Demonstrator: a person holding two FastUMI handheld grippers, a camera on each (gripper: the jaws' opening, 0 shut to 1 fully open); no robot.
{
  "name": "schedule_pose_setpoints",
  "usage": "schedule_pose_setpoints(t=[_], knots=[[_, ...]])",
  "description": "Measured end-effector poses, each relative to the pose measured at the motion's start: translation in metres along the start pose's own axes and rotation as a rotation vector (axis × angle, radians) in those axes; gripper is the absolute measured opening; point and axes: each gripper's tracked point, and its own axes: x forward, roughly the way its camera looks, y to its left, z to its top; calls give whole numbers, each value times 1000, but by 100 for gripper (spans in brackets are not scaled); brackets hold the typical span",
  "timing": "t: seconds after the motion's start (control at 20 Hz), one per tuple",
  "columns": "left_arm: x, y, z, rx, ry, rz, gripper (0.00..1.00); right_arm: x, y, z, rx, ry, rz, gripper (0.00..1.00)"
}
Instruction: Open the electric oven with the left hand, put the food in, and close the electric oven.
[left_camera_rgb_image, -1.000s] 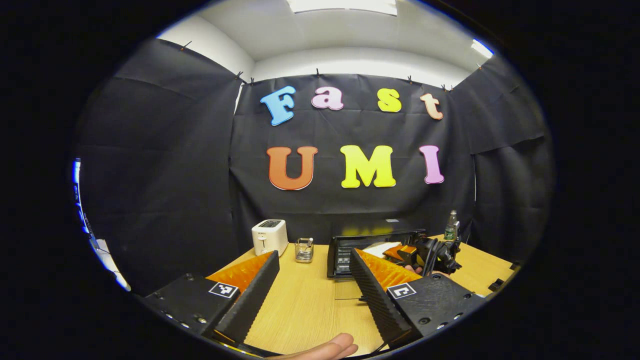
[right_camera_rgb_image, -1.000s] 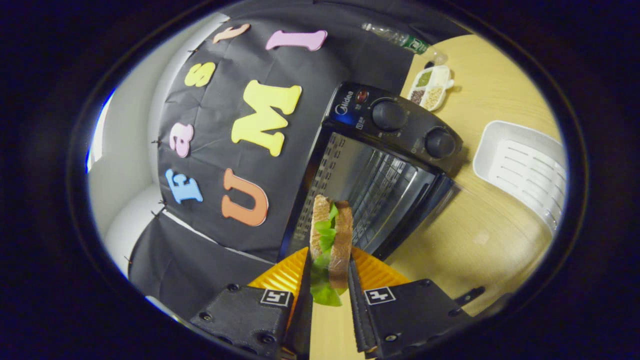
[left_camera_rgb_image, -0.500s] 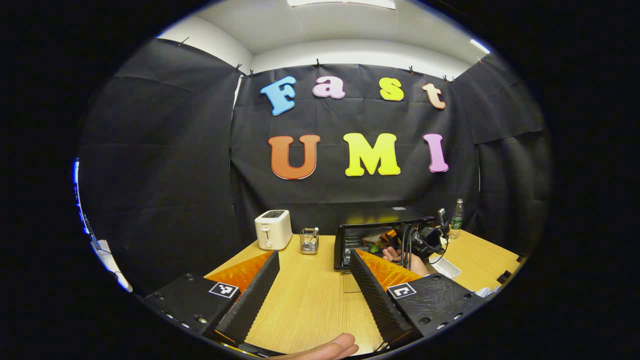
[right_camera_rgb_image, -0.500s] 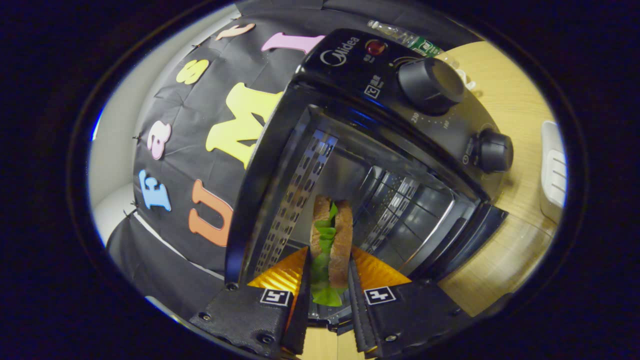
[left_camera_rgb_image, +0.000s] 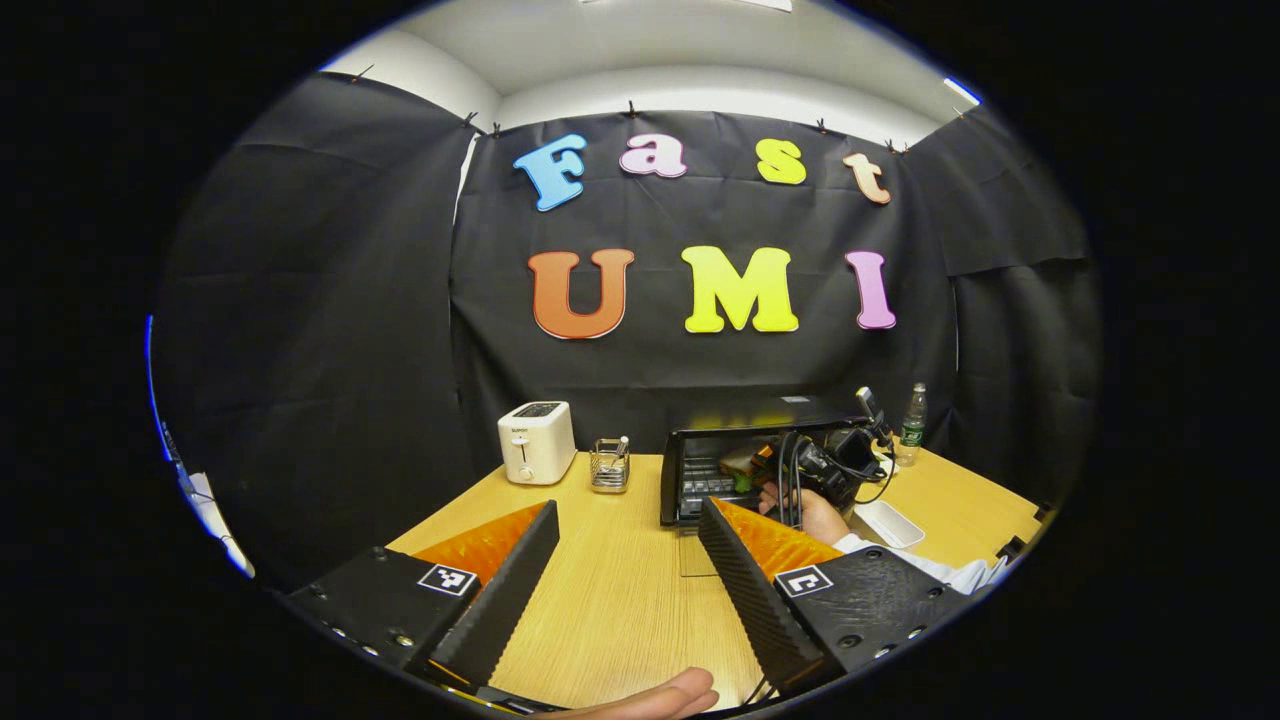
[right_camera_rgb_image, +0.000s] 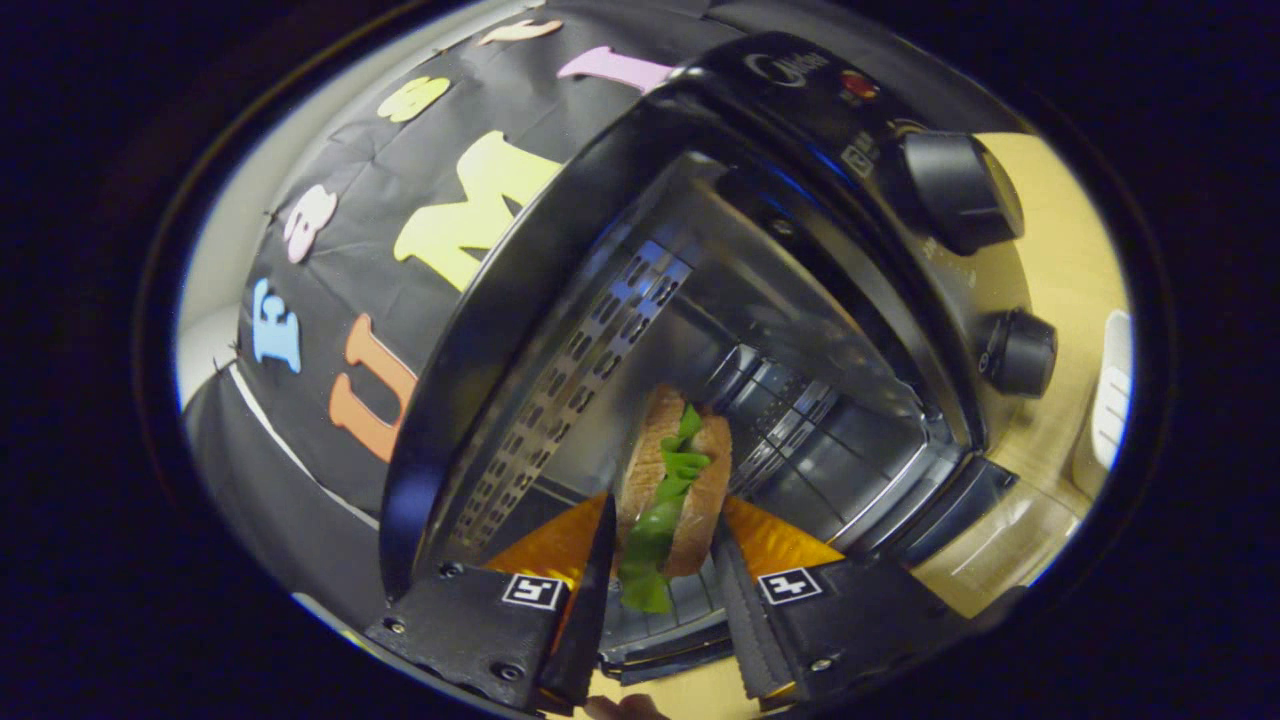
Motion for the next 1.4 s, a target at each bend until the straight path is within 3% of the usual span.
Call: schedule_pose_setpoints(t=[0.05, 0.1, 0.15, 0.2, 0.4, 0.45, 0.5, 0.85, 1.1, 1.4], knots=[[1, 1, -2, -1, 2, 3, 93, -1, 1, 0, -52, 4, -15, 60], [1, 3, -3, -3, 5, 6, 93, 0, 2, -1, -115, 18, -34, 51], [1, 3, -4, -8, 9, 9, 93, 0, 1, -2, -201, 36, -65, 67], [2, 4, -7, -13, 15, 9, 93, 1, 1, -6, -272, 44, -87, 76], [-1, 11, -14, -28, 33, 23, 93, 5, -2, -18, -457, 127, -133, 99], [0, 12, -15, -32, 36, 27, 93, 5, -2, -23, -477, 159, -146, 87], [0, 13, -16, -35, 39, 30, 93, 5, -2, -28, -496, 183, -152, 100], [-3, 15, -23, -22, 53, 39, 93, -26, -3, -46, -606, 280, -196, 100], [-18, 1, -23, -52, 66, 0, 93, -52, 6, -58, -716, 392, -166, 100], [-23, 0, -26, -51, 77, 18, 93, -103, 19, -53, -783, 443, -97, 100]])
